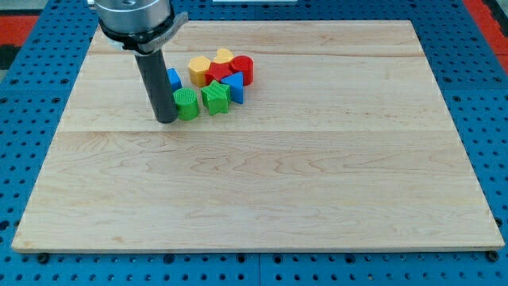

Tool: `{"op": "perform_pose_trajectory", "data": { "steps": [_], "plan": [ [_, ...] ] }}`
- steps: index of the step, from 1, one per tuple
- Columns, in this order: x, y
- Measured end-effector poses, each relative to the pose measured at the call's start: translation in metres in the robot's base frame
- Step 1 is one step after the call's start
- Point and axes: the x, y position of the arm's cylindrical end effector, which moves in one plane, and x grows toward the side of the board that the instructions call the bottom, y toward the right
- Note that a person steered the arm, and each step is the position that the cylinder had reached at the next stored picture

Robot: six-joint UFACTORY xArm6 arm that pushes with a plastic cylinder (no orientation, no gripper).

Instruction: Slide the green circle to the group of blocks

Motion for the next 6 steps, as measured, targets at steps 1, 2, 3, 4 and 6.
{"op": "perform_pose_trajectory", "data": {
  "steps": [1, 2, 3, 4, 6],
  "plan": [
    [-0.004, 0.025],
    [-0.007, 0.037],
    [-0.014, 0.039],
    [-0.028, 0.039],
    [-0.014, -0.024]
  ]
}}
